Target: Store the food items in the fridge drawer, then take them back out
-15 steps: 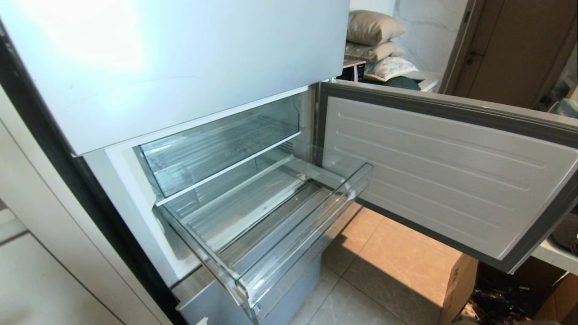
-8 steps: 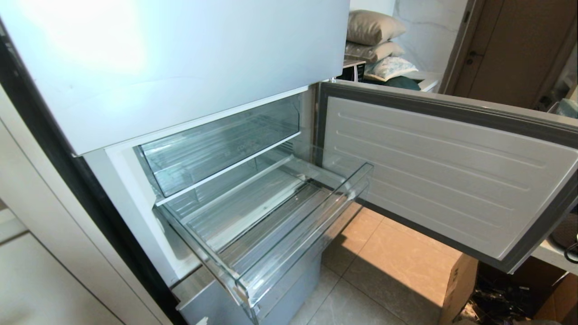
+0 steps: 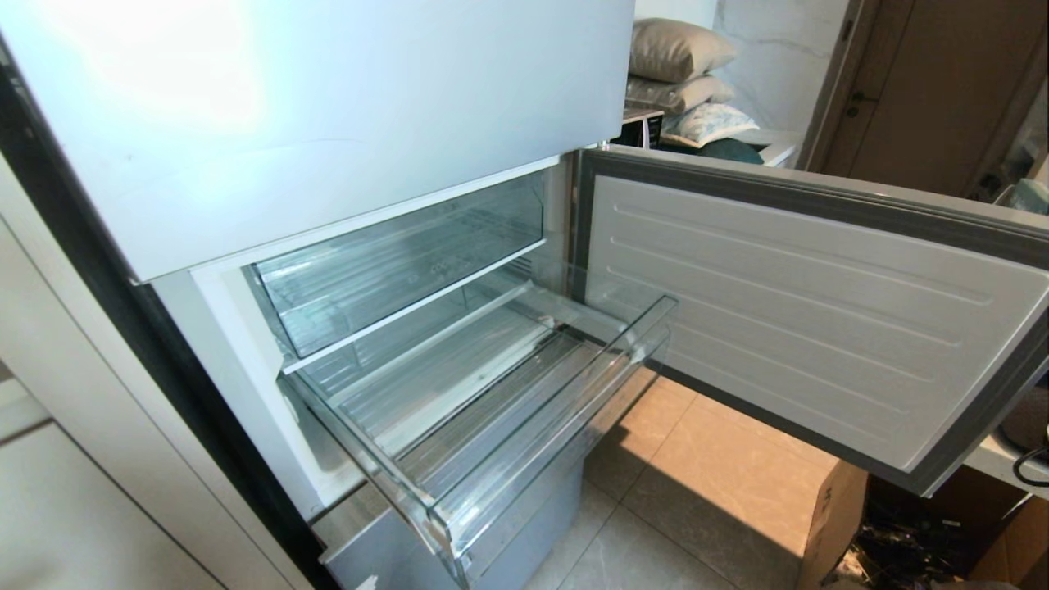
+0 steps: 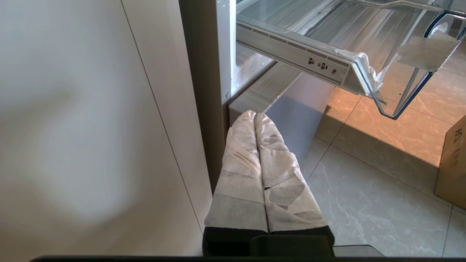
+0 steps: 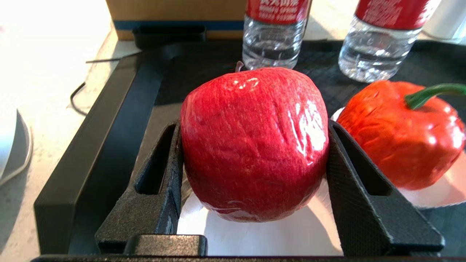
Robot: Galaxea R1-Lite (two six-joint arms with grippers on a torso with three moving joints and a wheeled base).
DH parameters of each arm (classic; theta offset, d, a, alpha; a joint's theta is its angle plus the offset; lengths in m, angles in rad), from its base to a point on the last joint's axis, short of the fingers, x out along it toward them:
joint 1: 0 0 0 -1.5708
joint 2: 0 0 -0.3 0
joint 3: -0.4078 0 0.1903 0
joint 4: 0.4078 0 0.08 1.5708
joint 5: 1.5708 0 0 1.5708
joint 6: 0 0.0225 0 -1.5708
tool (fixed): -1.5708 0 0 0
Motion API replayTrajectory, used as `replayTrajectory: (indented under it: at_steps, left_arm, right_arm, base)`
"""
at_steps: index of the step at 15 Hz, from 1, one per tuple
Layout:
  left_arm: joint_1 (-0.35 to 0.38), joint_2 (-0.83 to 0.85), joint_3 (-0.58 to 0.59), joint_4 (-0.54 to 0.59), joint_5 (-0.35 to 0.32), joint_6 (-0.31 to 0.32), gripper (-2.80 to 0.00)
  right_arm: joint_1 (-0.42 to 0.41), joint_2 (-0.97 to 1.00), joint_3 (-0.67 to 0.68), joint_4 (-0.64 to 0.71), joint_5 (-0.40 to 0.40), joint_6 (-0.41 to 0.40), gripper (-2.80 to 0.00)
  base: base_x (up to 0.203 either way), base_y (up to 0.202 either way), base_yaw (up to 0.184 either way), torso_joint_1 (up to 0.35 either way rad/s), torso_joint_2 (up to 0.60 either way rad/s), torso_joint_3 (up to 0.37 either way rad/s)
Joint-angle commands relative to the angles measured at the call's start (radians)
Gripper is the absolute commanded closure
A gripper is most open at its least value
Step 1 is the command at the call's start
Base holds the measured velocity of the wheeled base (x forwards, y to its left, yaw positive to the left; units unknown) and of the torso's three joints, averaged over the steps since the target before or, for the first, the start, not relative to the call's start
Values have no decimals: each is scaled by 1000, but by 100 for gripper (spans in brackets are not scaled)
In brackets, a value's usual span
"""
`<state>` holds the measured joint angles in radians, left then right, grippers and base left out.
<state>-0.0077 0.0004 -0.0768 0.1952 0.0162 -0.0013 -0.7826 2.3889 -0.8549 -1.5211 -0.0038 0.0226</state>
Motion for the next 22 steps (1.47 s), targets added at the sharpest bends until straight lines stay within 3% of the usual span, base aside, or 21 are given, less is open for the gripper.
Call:
replayTrajectory:
  at_steps: [1, 22]
  left_arm:
    - [0, 0, 0, 1, -1, 0, 0]
    - [0, 0, 0, 1, 1, 0, 0]
  right_arm:
    - [2, 1, 10, -9, 1, 0, 0]
    - [2, -1, 73, 73, 58, -1, 0]
  base:
    - [0, 0, 0, 0, 0, 0]
    - [0, 0, 0, 0, 0, 0]
